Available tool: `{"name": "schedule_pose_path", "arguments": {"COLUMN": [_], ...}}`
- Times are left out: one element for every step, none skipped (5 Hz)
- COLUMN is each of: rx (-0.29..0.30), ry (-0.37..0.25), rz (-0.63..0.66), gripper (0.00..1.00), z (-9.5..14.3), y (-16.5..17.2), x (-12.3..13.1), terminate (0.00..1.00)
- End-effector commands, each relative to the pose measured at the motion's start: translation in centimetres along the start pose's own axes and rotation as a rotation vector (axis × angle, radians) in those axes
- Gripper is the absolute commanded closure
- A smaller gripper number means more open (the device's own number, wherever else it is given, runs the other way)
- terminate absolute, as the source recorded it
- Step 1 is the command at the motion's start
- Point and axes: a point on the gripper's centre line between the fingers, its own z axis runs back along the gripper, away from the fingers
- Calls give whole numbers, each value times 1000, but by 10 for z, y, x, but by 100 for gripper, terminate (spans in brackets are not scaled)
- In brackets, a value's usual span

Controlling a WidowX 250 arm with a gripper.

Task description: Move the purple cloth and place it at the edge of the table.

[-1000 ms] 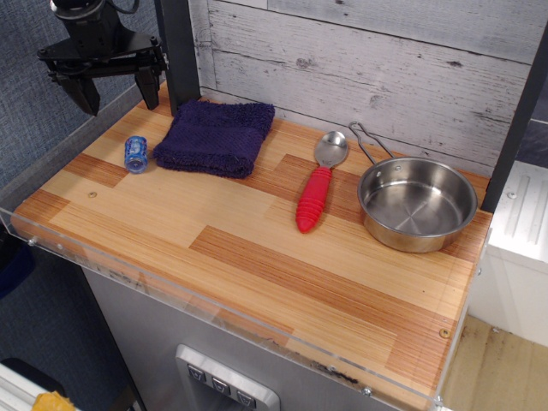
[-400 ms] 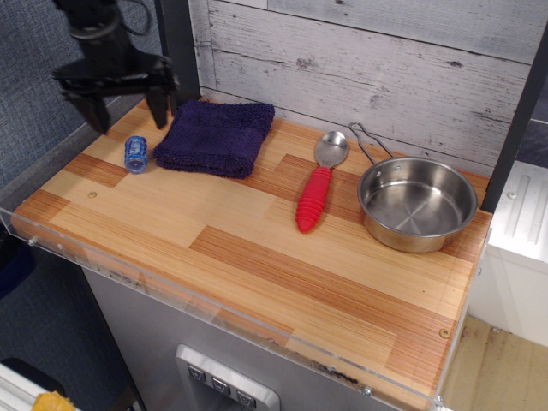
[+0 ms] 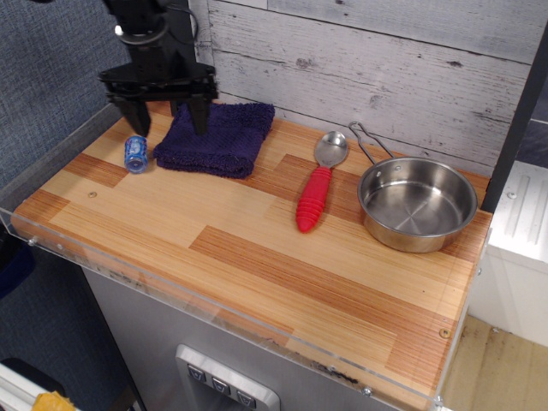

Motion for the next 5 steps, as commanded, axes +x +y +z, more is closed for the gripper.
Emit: {"name": "schedule_pose_path", "arguments": {"rx": [16, 32, 48, 56, 66], "ry": [-45, -34, -6, 44, 87], "rz": [-24, -16, -19, -38, -58], "gripper": [0, 0, 0, 0, 0], "z": [-4, -13, -24, -37, -43], "y": [-23, -24, -21, -21, -18], "x": [24, 29, 24, 13, 0], "terminate": [0, 0, 0, 0, 0]}}
